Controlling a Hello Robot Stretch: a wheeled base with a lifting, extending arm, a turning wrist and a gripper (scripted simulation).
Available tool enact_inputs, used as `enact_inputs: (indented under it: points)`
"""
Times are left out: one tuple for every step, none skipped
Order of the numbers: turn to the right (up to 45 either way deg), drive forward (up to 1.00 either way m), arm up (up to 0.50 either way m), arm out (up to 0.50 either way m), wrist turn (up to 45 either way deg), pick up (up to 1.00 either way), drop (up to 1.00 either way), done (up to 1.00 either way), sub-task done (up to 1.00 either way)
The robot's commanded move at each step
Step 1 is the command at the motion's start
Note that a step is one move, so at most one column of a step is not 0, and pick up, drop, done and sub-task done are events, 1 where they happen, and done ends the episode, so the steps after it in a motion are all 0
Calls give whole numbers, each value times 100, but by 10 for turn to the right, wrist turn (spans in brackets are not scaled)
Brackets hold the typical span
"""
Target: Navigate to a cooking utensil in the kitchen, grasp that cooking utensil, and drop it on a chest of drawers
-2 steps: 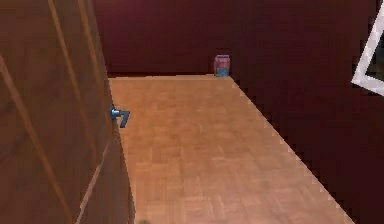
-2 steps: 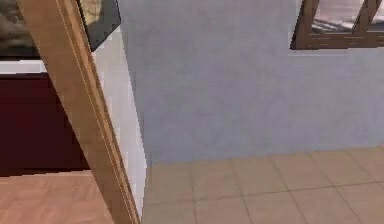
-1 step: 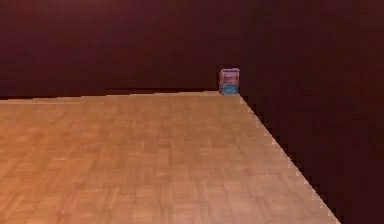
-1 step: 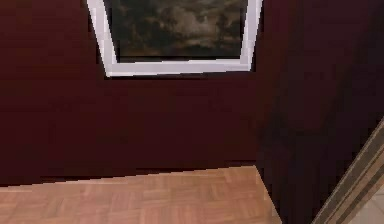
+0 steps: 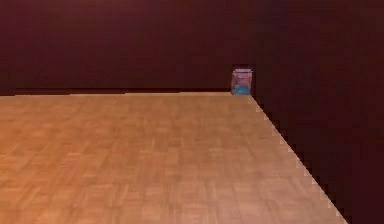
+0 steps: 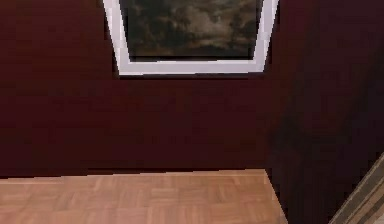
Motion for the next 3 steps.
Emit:
enact_inputs:
  points:
    - [0, 20, 0, 0, 0, 0, 0, 0, 0]
    - [-390, 0, 0, 0, 0, 0, 0, 0, 0]
    - [-30, 0, 0, 0, 0, 0, 0, 0, 0]
